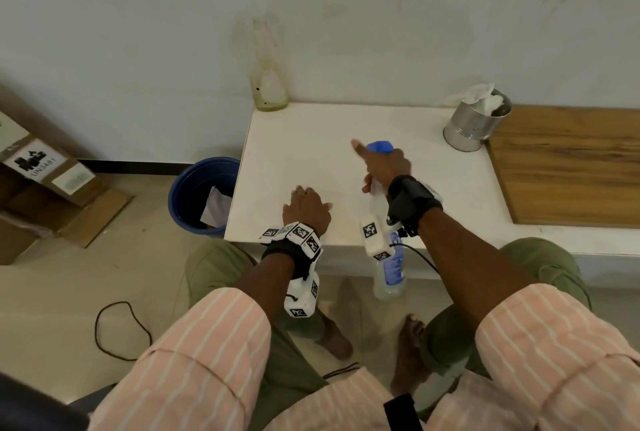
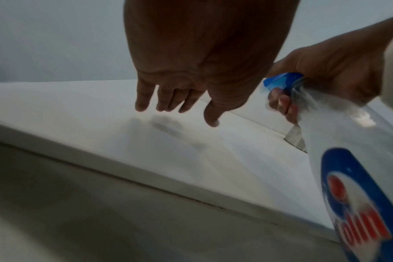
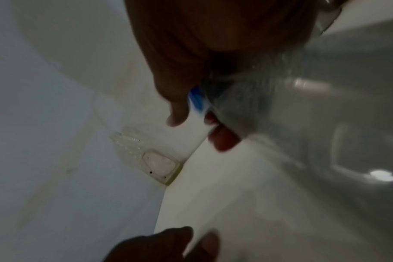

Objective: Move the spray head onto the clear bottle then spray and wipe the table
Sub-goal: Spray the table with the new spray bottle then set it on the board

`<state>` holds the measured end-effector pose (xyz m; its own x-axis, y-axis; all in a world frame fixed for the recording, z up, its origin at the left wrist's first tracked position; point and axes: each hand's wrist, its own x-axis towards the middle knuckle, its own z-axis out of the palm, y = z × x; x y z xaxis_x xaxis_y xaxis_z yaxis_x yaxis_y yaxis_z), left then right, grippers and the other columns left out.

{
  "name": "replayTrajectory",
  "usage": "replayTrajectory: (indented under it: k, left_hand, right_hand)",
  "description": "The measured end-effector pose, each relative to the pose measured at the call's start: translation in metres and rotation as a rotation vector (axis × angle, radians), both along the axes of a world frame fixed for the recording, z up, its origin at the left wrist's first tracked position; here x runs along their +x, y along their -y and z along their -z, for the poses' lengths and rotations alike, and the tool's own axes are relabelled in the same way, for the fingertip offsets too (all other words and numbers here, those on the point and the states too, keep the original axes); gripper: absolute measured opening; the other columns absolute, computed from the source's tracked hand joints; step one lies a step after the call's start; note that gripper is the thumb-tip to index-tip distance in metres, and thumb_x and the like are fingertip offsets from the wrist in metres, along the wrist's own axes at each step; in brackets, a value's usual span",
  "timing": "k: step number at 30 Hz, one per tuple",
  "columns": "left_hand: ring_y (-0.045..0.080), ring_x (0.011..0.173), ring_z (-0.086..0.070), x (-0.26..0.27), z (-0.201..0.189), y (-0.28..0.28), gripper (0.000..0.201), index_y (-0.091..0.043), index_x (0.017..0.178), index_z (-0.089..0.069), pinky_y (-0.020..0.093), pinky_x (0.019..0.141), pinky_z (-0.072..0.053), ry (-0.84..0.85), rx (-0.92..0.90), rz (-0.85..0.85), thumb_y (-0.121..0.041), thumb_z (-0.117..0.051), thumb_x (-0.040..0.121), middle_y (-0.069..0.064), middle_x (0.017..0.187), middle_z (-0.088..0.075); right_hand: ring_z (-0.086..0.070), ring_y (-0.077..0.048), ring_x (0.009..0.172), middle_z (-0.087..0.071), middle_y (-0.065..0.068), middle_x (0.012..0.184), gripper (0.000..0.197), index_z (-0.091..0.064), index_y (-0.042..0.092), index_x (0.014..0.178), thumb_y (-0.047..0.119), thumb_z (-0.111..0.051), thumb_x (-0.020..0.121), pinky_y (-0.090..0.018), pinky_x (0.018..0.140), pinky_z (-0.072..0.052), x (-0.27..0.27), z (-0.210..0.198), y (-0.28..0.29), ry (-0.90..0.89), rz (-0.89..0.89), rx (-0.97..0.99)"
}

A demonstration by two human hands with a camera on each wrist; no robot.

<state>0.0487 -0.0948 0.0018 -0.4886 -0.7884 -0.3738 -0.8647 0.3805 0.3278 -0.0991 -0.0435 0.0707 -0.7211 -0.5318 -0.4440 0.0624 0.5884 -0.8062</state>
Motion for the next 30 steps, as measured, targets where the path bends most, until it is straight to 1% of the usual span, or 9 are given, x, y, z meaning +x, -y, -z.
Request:
replayTrajectory:
  k: [1, 4, 9, 13, 16, 19, 24, 26, 30]
  left_hand:
    - [0.029, 0.147, -0.023, 0.004, -0.002, 0.001, 0.058, -0.002, 0.146, -0.031, 0.048, 0.116, -0.028, 0.001, -0.013, -0.040, -0.037, -0.040, 0.100, 0.015, 0.158, -0.024]
    - [0.030, 0.146, -0.025, 0.016, -0.009, 0.004, 0.054, 0.000, 0.146, -0.030, 0.047, 0.114, -0.030, 0.001, -0.041, -0.191, -0.028, -0.038, 0.100, 0.016, 0.158, -0.024]
    - [0.031, 0.147, -0.023, 0.040, -0.016, 0.009, 0.062, 0.002, 0.149, -0.021, 0.048, 0.115, -0.031, 0.010, -0.059, -0.349, -0.019, -0.044, 0.096, 0.018, 0.159, -0.020]
    - [0.032, 0.144, -0.029, 0.051, -0.017, 0.009, 0.060, 0.003, 0.146, -0.027, 0.048, 0.113, -0.033, -0.015, -0.047, -0.371, -0.017, -0.047, 0.093, 0.019, 0.155, -0.027]
    - [0.033, 0.140, -0.034, 0.053, -0.012, 0.006, 0.056, 0.002, 0.143, -0.032, 0.047, 0.112, -0.035, -0.042, -0.018, -0.344, -0.019, -0.047, 0.093, 0.020, 0.151, -0.033]
    - [0.032, 0.132, -0.042, 0.052, -0.006, 0.000, 0.047, 0.000, 0.135, -0.043, 0.042, 0.109, -0.039, -0.052, 0.014, -0.296, -0.017, -0.048, 0.091, 0.018, 0.141, -0.045]
    - [0.032, 0.135, -0.039, 0.038, -0.005, -0.019, 0.048, 0.002, 0.136, -0.040, 0.040, 0.111, -0.034, -0.085, 0.043, -0.248, -0.024, -0.046, 0.096, 0.019, 0.142, -0.043]
    - [0.032, 0.141, -0.032, 0.029, -0.007, -0.025, 0.057, 0.003, 0.141, -0.035, 0.041, 0.115, -0.030, -0.098, 0.056, -0.220, -0.033, -0.045, 0.097, 0.020, 0.149, -0.037]
    - [0.032, 0.146, -0.024, 0.010, -0.010, -0.034, 0.069, 0.002, 0.147, -0.027, 0.043, 0.118, -0.026, -0.115, 0.059, -0.145, -0.041, -0.047, 0.096, 0.020, 0.155, -0.027]
  right_hand:
    - [-0.072, -0.022, 0.061, -0.073, -0.009, 0.073, 0.076, -0.061, 0.011, 0.113, 0.070, -0.071, 0.065, -0.038, 0.063, -0.062, 0.006, 0.003, -0.002, 0.041, -0.092, -0.030]
    - [-0.067, -0.016, 0.050, -0.075, -0.012, 0.080, 0.069, -0.064, 0.014, 0.110, 0.065, -0.075, 0.065, -0.025, 0.047, -0.054, 0.033, 0.008, -0.004, 0.072, -0.327, -0.057]
    - [-0.065, -0.020, 0.048, -0.069, -0.008, 0.059, 0.072, -0.065, 0.010, 0.085, 0.077, -0.071, 0.057, -0.032, 0.062, -0.059, 0.075, 0.016, 0.001, 0.019, -0.439, -0.010]
    - [-0.069, -0.030, 0.058, -0.074, -0.012, 0.072, 0.070, -0.068, 0.014, 0.097, 0.073, -0.073, 0.060, -0.033, 0.056, -0.057, 0.094, 0.014, -0.003, 0.128, -0.493, -0.052]
    - [-0.061, -0.028, 0.051, -0.064, -0.010, 0.062, 0.073, -0.069, 0.008, 0.093, 0.074, -0.070, 0.063, -0.032, 0.053, -0.055, 0.105, 0.018, -0.011, 0.113, -0.554, -0.055]
    - [-0.058, -0.025, 0.049, -0.057, -0.006, 0.059, 0.069, -0.067, 0.014, 0.084, 0.077, -0.070, 0.058, -0.034, 0.053, -0.056, 0.106, 0.020, -0.021, 0.109, -0.529, -0.043]
    - [-0.071, -0.023, 0.055, -0.072, -0.007, 0.063, 0.079, -0.068, 0.018, 0.104, 0.081, -0.067, 0.057, -0.038, 0.066, -0.062, 0.083, 0.019, -0.038, 0.031, -0.407, -0.036]
    - [-0.070, -0.019, 0.051, -0.068, -0.006, 0.056, 0.080, -0.068, 0.014, 0.097, 0.083, -0.063, 0.058, -0.030, 0.061, -0.058, 0.072, 0.015, -0.043, -0.078, -0.284, -0.027]
    - [-0.073, -0.030, 0.064, -0.074, -0.009, 0.077, 0.057, -0.057, 0.021, 0.083, 0.075, -0.067, 0.065, -0.037, 0.074, -0.061, 0.047, -0.001, -0.051, -0.066, -0.131, -0.097]
